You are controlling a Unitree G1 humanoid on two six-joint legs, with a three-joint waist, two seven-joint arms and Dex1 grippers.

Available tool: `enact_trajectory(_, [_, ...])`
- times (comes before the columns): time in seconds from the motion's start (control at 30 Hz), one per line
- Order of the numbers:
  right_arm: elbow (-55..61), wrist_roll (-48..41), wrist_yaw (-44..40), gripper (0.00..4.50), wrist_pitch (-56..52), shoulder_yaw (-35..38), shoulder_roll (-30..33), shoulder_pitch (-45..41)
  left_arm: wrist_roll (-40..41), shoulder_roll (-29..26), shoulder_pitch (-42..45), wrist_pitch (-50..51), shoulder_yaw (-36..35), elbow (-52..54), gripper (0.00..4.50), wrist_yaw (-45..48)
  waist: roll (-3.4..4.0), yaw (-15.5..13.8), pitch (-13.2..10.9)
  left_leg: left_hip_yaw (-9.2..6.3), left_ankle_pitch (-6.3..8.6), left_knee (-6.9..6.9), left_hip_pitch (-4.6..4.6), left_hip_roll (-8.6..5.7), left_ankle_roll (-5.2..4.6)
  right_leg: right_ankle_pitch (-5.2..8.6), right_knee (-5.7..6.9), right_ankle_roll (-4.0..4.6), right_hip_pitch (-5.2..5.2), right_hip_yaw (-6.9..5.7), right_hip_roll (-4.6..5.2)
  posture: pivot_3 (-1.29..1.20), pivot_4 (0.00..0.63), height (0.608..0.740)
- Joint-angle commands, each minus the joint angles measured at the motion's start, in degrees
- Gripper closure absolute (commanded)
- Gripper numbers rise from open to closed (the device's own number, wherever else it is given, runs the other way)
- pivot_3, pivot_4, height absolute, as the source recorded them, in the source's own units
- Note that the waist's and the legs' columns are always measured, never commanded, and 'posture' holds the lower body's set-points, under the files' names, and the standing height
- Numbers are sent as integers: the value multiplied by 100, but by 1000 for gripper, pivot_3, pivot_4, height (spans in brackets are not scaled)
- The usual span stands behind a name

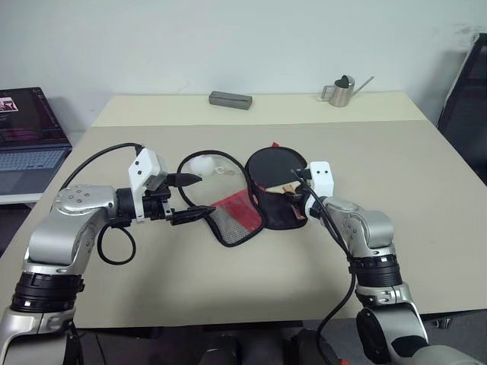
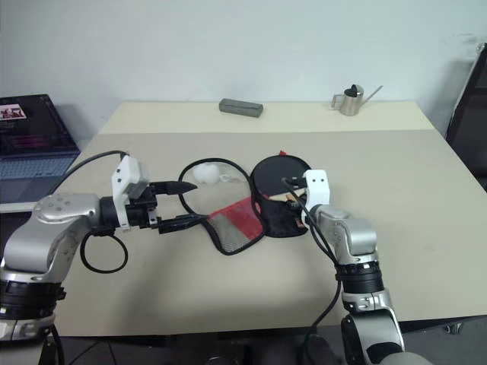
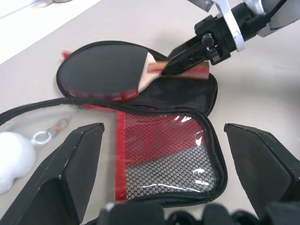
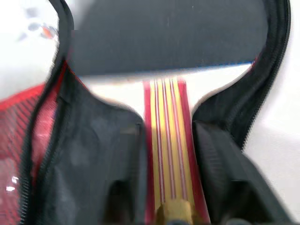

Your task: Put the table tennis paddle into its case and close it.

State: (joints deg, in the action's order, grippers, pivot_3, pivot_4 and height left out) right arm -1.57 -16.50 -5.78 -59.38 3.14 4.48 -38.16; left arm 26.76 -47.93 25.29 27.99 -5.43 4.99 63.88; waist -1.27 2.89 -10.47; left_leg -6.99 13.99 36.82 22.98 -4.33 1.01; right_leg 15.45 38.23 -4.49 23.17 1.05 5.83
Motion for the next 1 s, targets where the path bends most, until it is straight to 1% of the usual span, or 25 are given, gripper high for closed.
enact_trajectory(0.03, [163,18,60,956,-12,33,-19,-124,44,-36,59,-123,-135,179,0,-14,0,4,0,0,0,0,0,0,0,0,0,0,0,0,0,0,150,740])
enact_trajectory(0.1, [226,72,67,257,1,-41,26,-86,53,-45,44,-115,-148,199,0,-17,0,7,0,0,0,0,0,0,0,0,0,0,0,0,0,0,150,740])
enact_trajectory(0.13, [288,79,41,8,30,-84,53,-55,56,-48,39,-111,-154,208,0,-20,0,8,0,0,0,0,0,0,0,0,1,0,0,0,0,0,150,740])
enact_trajectory(0.23, [543,51,-87,8,65,-190,132,24,61,-55,28,-107,-166,219,0,-25,0,14,0,0,0,0,0,0,0,0,2,0,1,0,0,0,150,740])
enact_trajectory(0.3, [970,-117,-289,8,-102,-207,255,115,72,-68,9,-101,-186,234,0,-25,0,18,0,-1,0,0,0,0,0,0,3,0,1,0,0,0,150,740])
enact_trajectory(0.4, [1541,-458,-760,8,-399,-84,671,266,97,-86,-36,-96,-224,257,0,-19,0,14,0,0,0,1,2,0,0,0,1,0,1,0,0,0,150,740])
enact_trajectory(0.43, [1660,-488,-1044,8,-344,-125,1021,376,123,-84,-62,-86,-233,283,0,-5,0,11,0,-1,0,1,2,-1,-1,0,0,0,-1,-1,0,0,150,740])
enact_trajectory(0.47, [1732,-501,-1227,386,-298,-162,1263,453,143,-83,-81,-81,-240,300,0,8,0,5,0,-1,1,2,2,0,-1,0,-2,0,-2,-1,0,0,150,740])
enact_trajectory(0.53, [1807,-596,-1551,876,-241,-129,1659,642,200,-72,-110,-47,-248,356,0,44,-1,-10,0,-1,1,2,1,0,-1,0,-5,-1,-5,-5,0,0,150,740])
enact_trajectory(0.6, [1818,-667,-1746,1645,-186,-92,1910,766,243,-69,-122,-24,-252,387,0,79,-1,-15,0,-2,1,2,1,1,-1,0,-4,-1,-8,-6,0,0,150,740])
enact_trajectory(0.7, [1721,-357,-2436,2746,547,-429,2722,1027,379,-104,-111,34,-189,503,0,253,0,-9,0,3,1,2,2,1,-1,0,-1,-1,-6,-2,-1,0,150,740])
enact_trajectory(0.77, [1582,-179,-2686,3497,973,-639,3009,1109,425,-124,-88,60,-148,558,0,332,0,-6,0,8,1,3,2,1,-2,0,-6,-1,-10,-2,0,0,150,740])
enact_trajectory(0.83, [1451,-74,-2767,4241,1228,-741,3080,1126,422,-121,-48,82,-110,593,0,365,-1,18,0,11,1,3,0,3,-2,0,-5,-2,-10,0,0,0,150,740])
enact_trajectory(0.87, [1398,-33,-2788,4465,1313,-777,3077,1120,424,-109,-19,97,-96,597,0,371,-1,26,0,11,1,3,-1,6,-2,0,-4,-1,-10,-1,-2,0,150,740])
enact_trajectory(1.0, [1244,145,-2861,4465,1613,-967,3007,1126,423,-91,42,101,-17,600,0,376,-1,15,0,8,0,4,0,9,-1,-1,1,1,-9,-2,-6,0,150,740])
